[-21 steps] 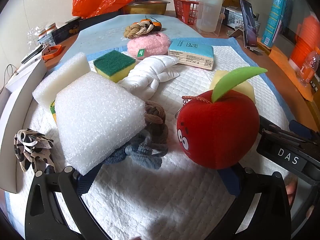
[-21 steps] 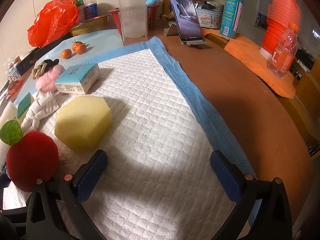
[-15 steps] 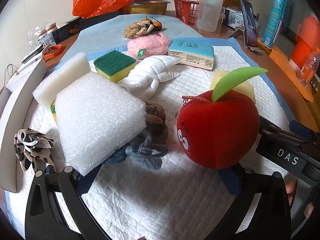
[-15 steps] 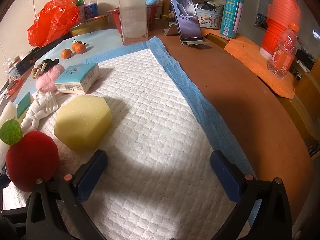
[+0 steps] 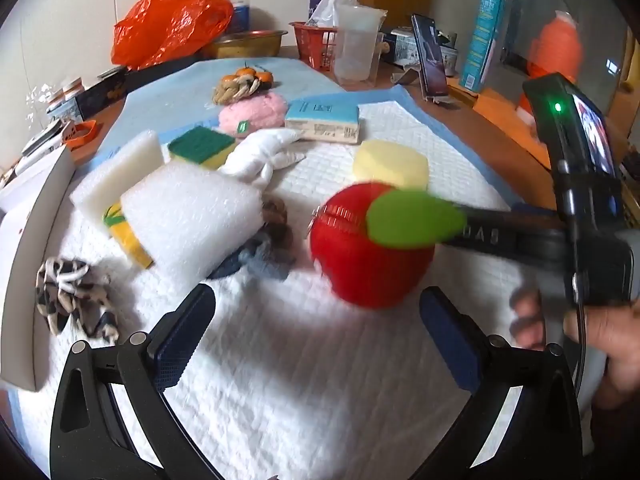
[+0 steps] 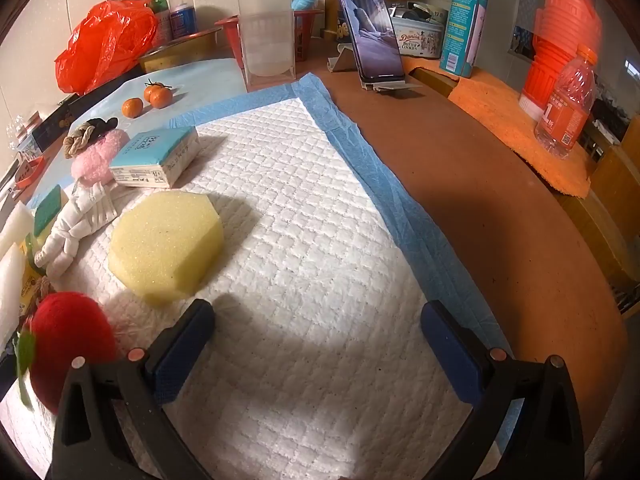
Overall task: Organize soft objects
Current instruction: 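Move the left gripper toward the leopard-print cloth on the pad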
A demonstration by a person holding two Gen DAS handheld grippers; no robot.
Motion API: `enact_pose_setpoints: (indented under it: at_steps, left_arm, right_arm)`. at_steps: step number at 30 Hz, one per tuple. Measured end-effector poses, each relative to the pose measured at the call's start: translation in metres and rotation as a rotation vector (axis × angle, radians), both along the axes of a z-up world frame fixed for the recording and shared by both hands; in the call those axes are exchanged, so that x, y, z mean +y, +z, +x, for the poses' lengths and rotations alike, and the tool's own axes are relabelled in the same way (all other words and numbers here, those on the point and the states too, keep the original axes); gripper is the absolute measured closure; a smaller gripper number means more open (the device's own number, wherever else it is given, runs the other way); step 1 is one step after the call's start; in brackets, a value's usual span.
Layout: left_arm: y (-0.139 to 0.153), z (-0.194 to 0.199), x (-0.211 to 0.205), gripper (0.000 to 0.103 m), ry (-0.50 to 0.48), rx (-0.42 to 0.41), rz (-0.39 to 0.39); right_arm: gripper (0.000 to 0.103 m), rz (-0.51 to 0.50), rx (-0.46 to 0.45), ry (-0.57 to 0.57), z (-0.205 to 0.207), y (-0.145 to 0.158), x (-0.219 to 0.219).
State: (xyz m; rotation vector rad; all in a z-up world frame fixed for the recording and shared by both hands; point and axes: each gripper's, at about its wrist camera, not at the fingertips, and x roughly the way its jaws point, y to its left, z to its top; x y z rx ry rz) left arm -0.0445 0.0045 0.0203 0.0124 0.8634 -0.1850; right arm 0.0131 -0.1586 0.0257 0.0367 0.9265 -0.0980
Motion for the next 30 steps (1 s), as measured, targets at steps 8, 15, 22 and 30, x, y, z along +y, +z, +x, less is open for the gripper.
enact_pose_setpoints:
  at_steps: [8,15,22,30]
  left_arm:
    - [0.013,-0.017,0.023,0.0,0.031,-0.038,-0.094]
    - [0.02,-0.034,0.055,0.0,0.091,-0.033,-0.089]
    - [0.035,-0.048,0.112,0.0,0.225,-0.086,-0.057]
    - [0.039,-0.046,0.163,0.0,0.32,-0.081,-0.027]
  right_arm:
    - [0.0,0.0,0.0,0.0,0.0,0.0,0.0]
    - [0.0,0.0,0.0,0.0,0.0,0.0,0.0]
    - [0.0,0.0,0.0,0.0,0.0,0.0,0.0]
    - [0.0,0.0,-0.001,0.0,0.0,0.0,0.0]
